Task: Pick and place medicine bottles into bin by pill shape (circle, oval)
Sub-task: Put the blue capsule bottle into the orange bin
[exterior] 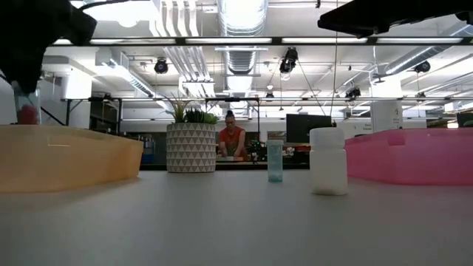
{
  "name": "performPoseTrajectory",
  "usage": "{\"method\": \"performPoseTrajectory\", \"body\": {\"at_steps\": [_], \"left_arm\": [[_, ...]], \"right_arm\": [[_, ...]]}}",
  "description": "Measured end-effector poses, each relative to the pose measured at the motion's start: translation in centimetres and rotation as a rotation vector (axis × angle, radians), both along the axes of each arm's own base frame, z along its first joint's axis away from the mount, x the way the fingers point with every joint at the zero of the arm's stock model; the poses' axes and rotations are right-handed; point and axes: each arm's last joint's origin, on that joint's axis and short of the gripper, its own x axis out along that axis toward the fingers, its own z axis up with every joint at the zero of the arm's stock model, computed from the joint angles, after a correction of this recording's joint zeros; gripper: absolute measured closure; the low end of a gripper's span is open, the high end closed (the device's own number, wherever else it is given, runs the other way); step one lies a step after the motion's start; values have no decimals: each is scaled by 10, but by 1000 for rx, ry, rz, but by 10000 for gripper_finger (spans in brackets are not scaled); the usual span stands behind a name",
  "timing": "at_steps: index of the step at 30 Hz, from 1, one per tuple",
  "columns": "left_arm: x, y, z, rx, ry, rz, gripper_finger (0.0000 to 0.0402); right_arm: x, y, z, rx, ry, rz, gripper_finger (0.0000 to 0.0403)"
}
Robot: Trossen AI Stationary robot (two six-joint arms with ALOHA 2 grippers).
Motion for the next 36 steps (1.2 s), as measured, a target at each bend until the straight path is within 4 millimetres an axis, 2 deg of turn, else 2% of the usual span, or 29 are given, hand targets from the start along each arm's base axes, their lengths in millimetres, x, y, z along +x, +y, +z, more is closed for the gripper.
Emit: {"method": "performPoseTrajectory", "body": {"at_steps": [11, 23, 36], "left_arm": [[-12, 12, -37, 33, 140, 34, 296], [-14, 17, -51, -22, 152, 52, 302], [-12, 20, -52, -6, 145, 46, 303]], "right_arm": [[0, 0, 0, 0, 0, 0, 234], [0, 0, 0, -2, 4, 0, 234], [0, 0, 0, -3, 5, 0, 234]]}}
